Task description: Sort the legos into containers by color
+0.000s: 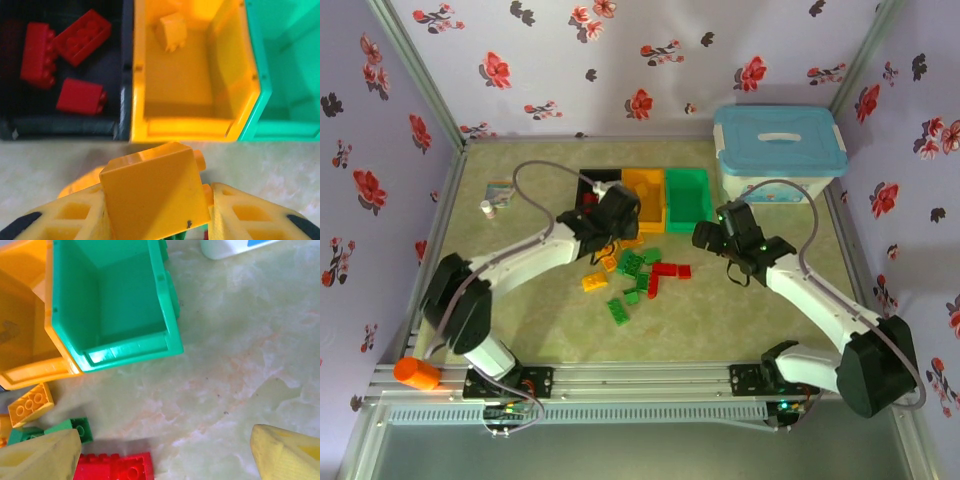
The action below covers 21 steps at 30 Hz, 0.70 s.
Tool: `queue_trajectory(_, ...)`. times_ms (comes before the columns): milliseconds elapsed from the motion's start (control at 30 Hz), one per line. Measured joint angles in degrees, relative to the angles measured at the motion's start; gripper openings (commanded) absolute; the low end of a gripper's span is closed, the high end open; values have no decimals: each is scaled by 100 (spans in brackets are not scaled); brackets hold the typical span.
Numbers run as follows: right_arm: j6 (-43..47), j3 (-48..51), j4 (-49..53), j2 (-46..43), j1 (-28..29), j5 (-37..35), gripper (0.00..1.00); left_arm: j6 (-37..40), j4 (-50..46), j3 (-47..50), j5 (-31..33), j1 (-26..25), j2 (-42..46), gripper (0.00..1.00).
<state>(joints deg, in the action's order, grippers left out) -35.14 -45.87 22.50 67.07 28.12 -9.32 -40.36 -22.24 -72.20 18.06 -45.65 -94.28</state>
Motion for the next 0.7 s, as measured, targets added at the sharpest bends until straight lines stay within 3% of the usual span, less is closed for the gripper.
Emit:
queue_trajectory(233, 17, 186, 264, -522, 0, -15, 90, 597, -35, -1716, -485, 457, -1427, 38)
queue_trajectory(267, 20, 186, 299, -605, -2, -20, 91, 662, -96, -1919, -529, 492, -1578, 43)
queue_trajectory(333, 48, 186, 321, -717, -2, -15, 94, 780, -251, -2310, -614, 533, -1838, 71)
queue_trajectory(433, 192, 186, 317, -743, 0, 107, 95, 968, -511, -2712, -695, 538, -2011, 83)
queue_trajectory(700, 573, 184, 358, -260, 37, 575, 92, 1196, -619, -2382, -741, 420, -1379, 82)
